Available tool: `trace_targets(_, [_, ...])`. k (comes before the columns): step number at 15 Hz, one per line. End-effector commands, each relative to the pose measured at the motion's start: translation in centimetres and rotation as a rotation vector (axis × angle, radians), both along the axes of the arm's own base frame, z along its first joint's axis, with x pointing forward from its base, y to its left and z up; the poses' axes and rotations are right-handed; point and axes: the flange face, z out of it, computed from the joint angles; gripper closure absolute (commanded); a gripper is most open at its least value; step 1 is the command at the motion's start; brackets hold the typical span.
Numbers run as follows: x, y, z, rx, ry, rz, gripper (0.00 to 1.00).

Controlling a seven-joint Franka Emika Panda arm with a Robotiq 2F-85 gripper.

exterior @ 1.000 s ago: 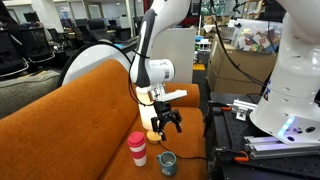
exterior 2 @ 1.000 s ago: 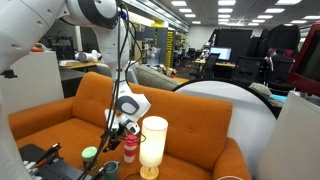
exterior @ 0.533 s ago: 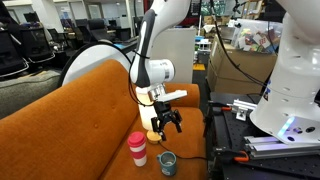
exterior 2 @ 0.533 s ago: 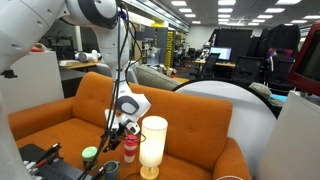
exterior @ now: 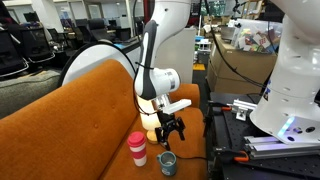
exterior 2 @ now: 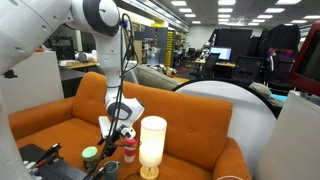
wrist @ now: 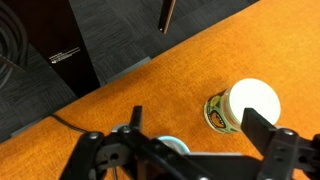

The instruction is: Move the blue cup forward

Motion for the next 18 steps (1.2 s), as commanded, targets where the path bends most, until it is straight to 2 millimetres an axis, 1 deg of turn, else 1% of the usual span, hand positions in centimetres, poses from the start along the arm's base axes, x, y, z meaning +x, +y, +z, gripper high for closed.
trace_targets(1, [-0.6, 0.8, -0.5, -0.003, 0.000, 0.005, 0.00])
trace_targets(2, [-1.1, 1.4, -0.8, -0.008, -0.003, 0.010, 0.00])
trace_targets(3, [-1.3, 1.7, -0.8, -0.011, -0.007, 0.014, 0.00])
trace_targets(8, [-1.1, 1.4, -0.7, -0.014, -0.014, 0.008, 0.00])
trace_targets(10, [-0.7, 1.1, -1.4, 0.004, 0.000, -0.002, 0.00])
trace_targets(12, [-0.3, 1.0, -2.3, -0.028, -0.022, -0.015, 0.00])
trace_targets(18, [0.1, 1.9, -4.7, -0.113, -0.105, -0.004, 0.00])
